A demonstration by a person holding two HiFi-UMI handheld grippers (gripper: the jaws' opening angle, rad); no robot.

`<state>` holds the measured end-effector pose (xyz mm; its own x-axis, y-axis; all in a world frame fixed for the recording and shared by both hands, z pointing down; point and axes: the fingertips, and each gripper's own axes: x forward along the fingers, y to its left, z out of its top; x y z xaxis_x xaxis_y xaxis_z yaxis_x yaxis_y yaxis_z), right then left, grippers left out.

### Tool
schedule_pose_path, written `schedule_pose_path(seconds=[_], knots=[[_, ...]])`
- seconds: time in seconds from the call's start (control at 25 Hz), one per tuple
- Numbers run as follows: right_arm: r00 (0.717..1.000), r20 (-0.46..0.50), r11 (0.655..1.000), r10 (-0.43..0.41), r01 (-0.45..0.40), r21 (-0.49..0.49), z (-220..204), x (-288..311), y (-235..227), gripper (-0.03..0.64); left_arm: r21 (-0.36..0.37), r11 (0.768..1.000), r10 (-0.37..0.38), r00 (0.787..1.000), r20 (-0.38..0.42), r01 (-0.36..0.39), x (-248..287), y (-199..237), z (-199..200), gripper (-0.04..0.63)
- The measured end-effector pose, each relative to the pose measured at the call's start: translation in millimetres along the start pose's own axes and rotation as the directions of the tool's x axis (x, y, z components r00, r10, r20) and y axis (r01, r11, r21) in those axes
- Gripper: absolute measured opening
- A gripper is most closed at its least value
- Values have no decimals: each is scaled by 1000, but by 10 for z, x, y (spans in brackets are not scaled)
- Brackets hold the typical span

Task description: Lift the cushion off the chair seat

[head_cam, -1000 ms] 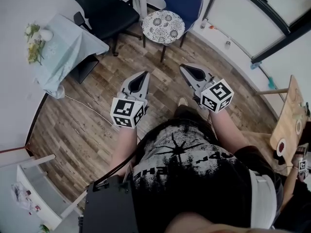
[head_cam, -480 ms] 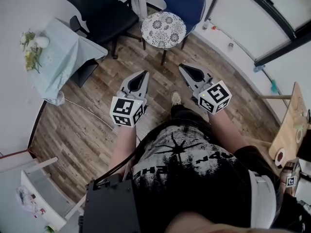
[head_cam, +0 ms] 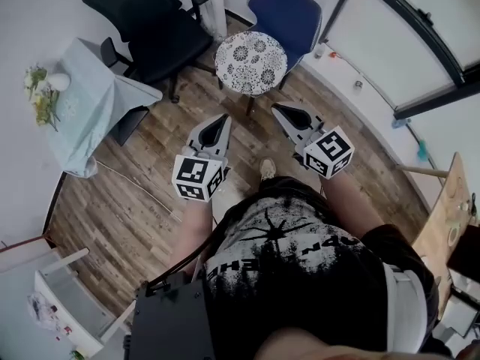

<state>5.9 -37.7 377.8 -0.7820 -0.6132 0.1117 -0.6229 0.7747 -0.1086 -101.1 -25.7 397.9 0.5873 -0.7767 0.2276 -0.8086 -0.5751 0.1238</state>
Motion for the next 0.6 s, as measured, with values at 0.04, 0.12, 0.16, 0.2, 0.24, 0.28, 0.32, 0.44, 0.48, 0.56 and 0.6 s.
schedule_pose_path(seconds=[0.04, 0.12, 0.16, 0.2, 0.24, 0.28, 0.32, 0.44, 0.48, 0.56, 0.6], knots=[[1000, -2, 1000, 4, -4, 3, 2, 28, -102, 18, -3, 1000, 3, 1000, -1, -3, 101, 16, 11, 12], [1000, -8, 1000, 11, -11, 14, -21, 51, -279, 18, -10, 1000, 5, 1000, -12, -5, 283, 21, 4, 12], [1000, -11, 1000, 13, -13, 23, -37, 56, -359, 18, -12, 1000, 4, 1000, -19, -5, 370, 18, -3, 12], [1000, -10, 999, 16, -15, 33, -41, 69, -449, 18, -11, 1000, 4, 1000, -24, -4, 463, 23, -1, 12], [1000, -7, 999, 17, -17, 42, -32, 91, -548, 18, -8, 1000, 3, 1000, -27, -3, 564, 33, 15, 12], [1000, -3, 999, 17, -17, 50, -18, 112, -649, 18, -3, 1000, 2, 1000, -29, -2, 665, 41, 37, 12], [1000, 0, 998, 16, -16, 55, -13, 125, -745, 18, 1, 1000, 1, 1000, -31, -1, 759, 42, 57, 12], [1000, 2, 998, 13, -13, 69, -27, 135, -1009, 17, 9, 1000, -6, 999, -35, 7, 1014, 36, 114, 12], [1000, 5, 997, 12, -13, 70, -19, 142, -1083, 18, 8, 1000, -11, 999, -31, 12, 1086, 39, 139, 12], [1000, 6, 999, 11, -11, 48, -3, 159, -1193, 18, -2, 1000, -23, 1000, -20, 22, 1196, 46, 178, 12], [1000, 4, 1000, 11, -12, 28, 0, 165, -1231, 17, -11, 1000, -24, 1000, -16, 24, 1237, 51, 183, 12]])
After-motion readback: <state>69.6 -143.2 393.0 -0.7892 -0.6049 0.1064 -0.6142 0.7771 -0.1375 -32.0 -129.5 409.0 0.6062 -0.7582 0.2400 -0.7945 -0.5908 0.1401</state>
